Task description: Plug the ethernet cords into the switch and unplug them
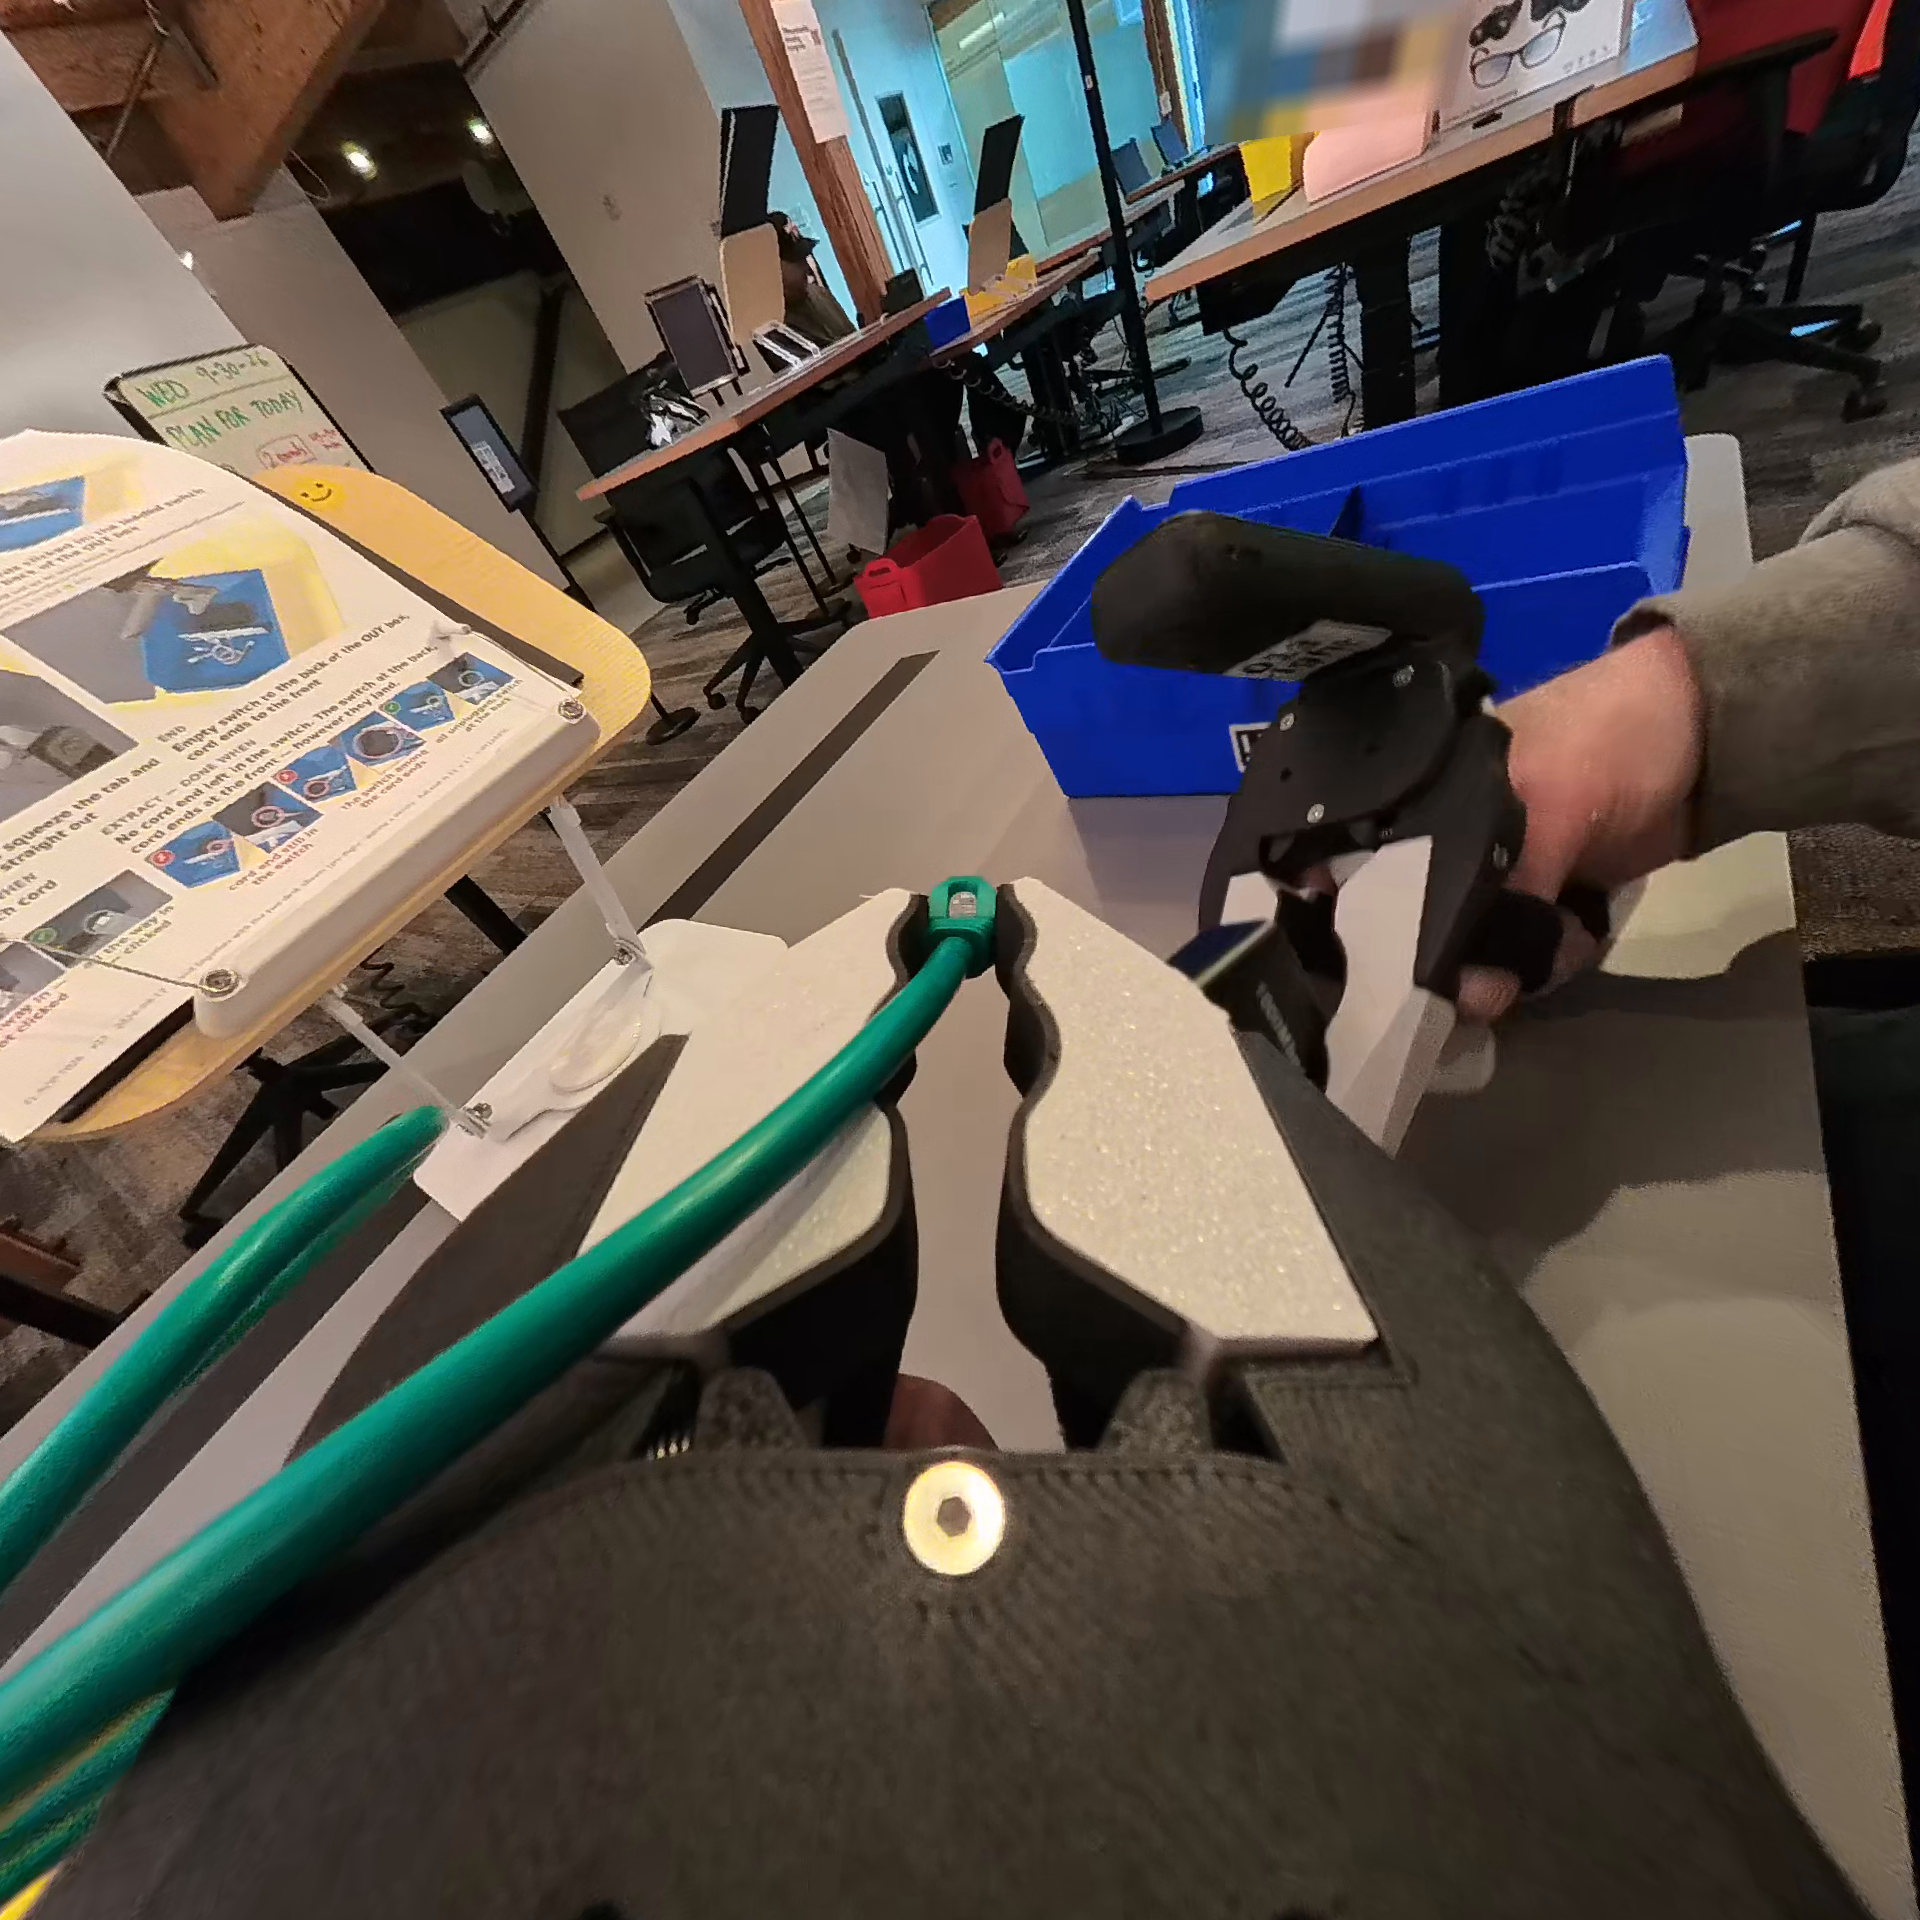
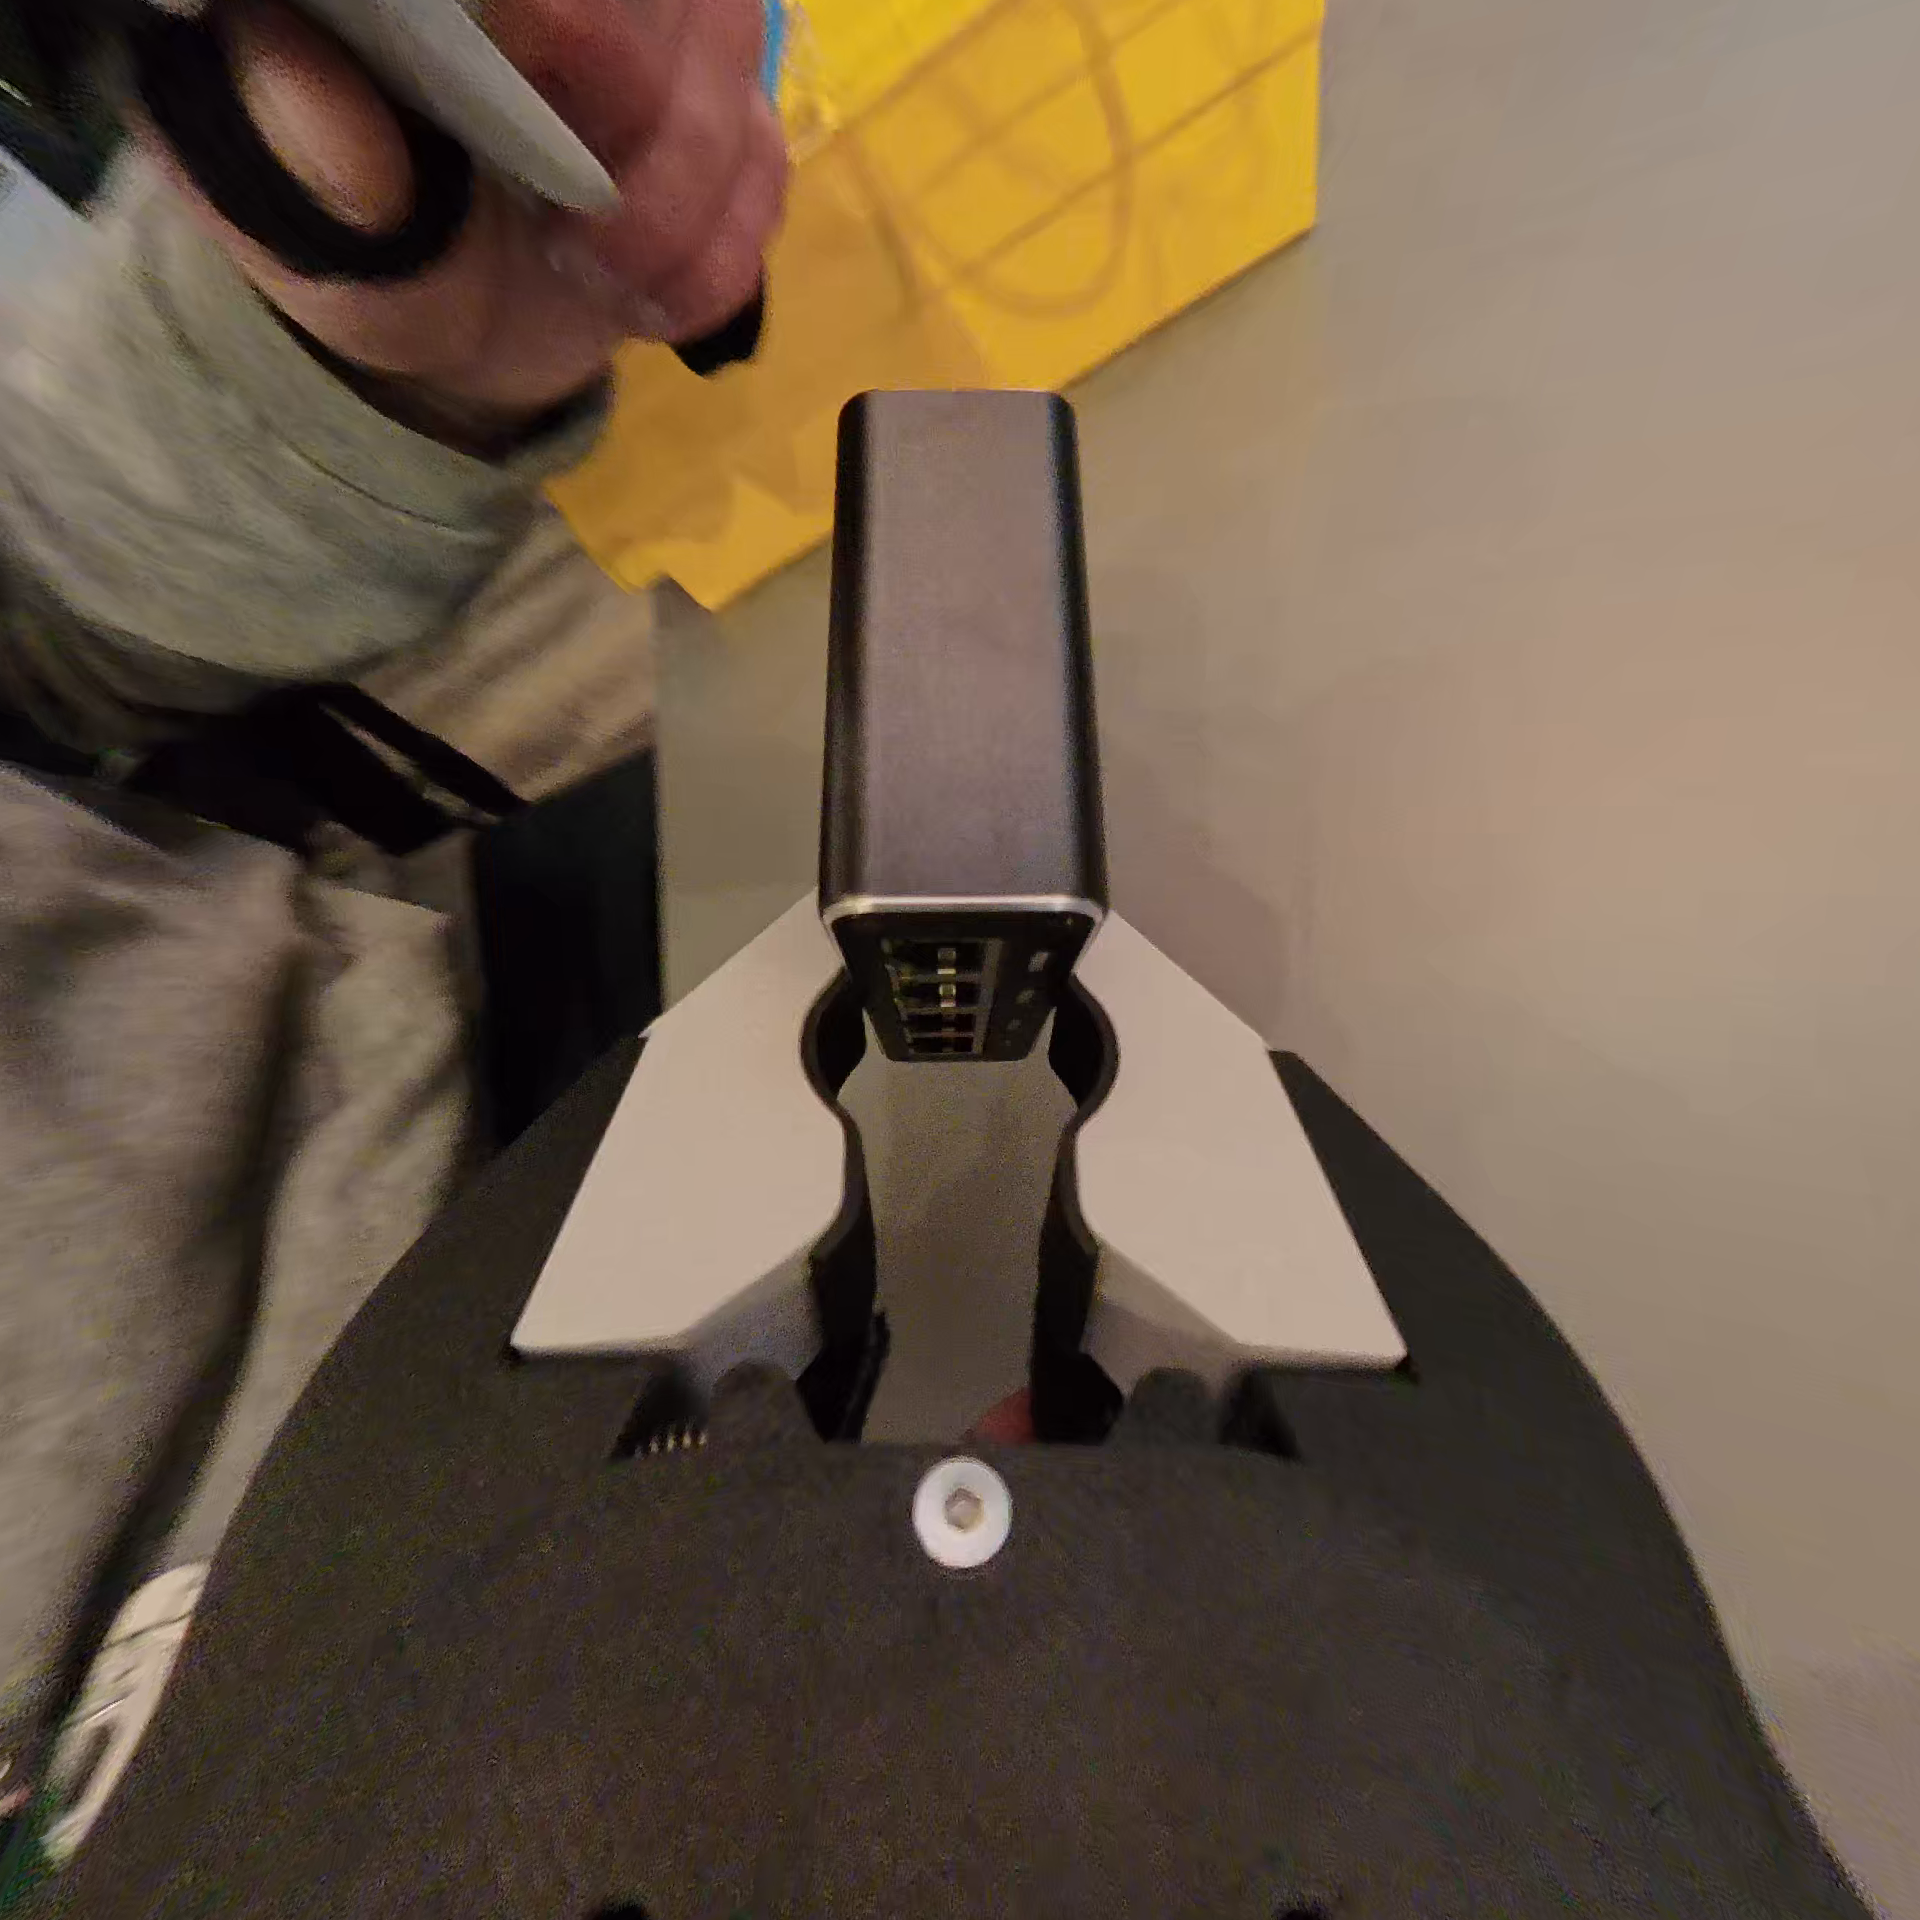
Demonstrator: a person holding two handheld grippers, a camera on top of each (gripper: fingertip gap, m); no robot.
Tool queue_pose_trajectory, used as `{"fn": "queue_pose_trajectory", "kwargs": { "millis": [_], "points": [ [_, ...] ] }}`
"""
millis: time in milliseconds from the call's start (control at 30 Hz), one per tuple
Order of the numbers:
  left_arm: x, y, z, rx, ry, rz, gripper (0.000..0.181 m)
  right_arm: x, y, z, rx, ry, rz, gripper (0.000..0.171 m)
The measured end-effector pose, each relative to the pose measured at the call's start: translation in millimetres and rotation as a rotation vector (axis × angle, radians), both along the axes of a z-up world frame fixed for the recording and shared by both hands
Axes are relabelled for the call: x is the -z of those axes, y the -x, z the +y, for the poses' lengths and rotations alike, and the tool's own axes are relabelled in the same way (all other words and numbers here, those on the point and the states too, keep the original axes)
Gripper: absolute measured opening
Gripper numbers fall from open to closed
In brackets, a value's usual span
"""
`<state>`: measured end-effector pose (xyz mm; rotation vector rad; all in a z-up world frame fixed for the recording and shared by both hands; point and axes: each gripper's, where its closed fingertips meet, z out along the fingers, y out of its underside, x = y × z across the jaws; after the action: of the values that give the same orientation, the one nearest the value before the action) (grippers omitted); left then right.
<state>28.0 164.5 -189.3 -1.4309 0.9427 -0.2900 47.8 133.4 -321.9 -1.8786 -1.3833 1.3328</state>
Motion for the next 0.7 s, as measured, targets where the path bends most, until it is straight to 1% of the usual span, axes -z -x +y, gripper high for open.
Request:
{"fn": "queue_pose_trajectory", "kwargs": {
  "millis": [167, 367, 533, 633, 700],
  "points": [
    [-1, -1, -3, 0.020, -0.009, 0.020, 0.012, -29, -5, -18, -0.128, 0.134, 0.154, 0.029],
    [-4, -8, -19, 0.116, -0.062, 0.116, 0.012, -55, -12, -34, -0.260, 0.281, 0.272, 0.029],
    [0, -12, -31, 0.173, -0.095, 0.198, 0.012, -63, -16, -31, -0.270, 0.325, 0.313, 0.029],
    [7, -15, -32, 0.176, -0.097, 0.236, 0.012, -64, -17, -30, -0.266, 0.305, 0.304, 0.029],
    [13, -15, -29, 0.165, -0.092, 0.253, 0.012, -59, -17, -31, -0.265, 0.273, 0.260, 0.029]
  ]
}}
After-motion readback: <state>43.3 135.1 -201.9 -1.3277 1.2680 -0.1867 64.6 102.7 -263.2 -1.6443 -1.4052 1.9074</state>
